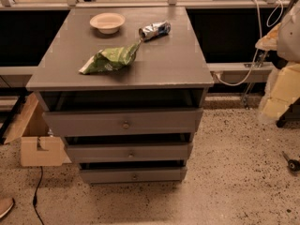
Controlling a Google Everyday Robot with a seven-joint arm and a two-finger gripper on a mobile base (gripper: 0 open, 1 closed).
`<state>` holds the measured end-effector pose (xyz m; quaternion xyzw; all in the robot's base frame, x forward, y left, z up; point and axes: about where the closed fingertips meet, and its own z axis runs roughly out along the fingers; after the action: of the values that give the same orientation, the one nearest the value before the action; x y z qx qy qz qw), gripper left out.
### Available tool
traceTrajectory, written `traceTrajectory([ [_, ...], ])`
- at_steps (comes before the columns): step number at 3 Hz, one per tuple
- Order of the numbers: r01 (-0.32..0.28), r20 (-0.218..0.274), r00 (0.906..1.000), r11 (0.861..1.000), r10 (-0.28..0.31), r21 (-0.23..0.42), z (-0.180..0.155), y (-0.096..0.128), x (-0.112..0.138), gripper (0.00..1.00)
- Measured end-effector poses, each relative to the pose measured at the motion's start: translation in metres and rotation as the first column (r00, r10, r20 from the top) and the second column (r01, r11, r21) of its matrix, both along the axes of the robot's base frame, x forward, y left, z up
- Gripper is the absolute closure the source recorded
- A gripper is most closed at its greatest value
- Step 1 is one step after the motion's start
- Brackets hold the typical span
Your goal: Open bottom drawer
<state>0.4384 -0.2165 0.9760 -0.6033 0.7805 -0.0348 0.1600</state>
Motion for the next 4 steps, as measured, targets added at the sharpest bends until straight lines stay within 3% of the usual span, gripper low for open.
traceTrajectory([
  [1,0.000,0.004,1.0000,1.000,0.000,0.001,0.000,0.000,0.000,0.00],
  [2,0.011,-0.020,0.9998,0.998,-0.010,0.061,-0.039,0.007,0.001,0.00],
  [3,0.049,-0.091,0.9954,0.978,-0.031,0.202,-0.112,0.027,0.002,0.00],
  [4,0.085,-0.203,0.9790,0.935,-0.014,0.345,-0.191,0.068,0.003,0.00],
])
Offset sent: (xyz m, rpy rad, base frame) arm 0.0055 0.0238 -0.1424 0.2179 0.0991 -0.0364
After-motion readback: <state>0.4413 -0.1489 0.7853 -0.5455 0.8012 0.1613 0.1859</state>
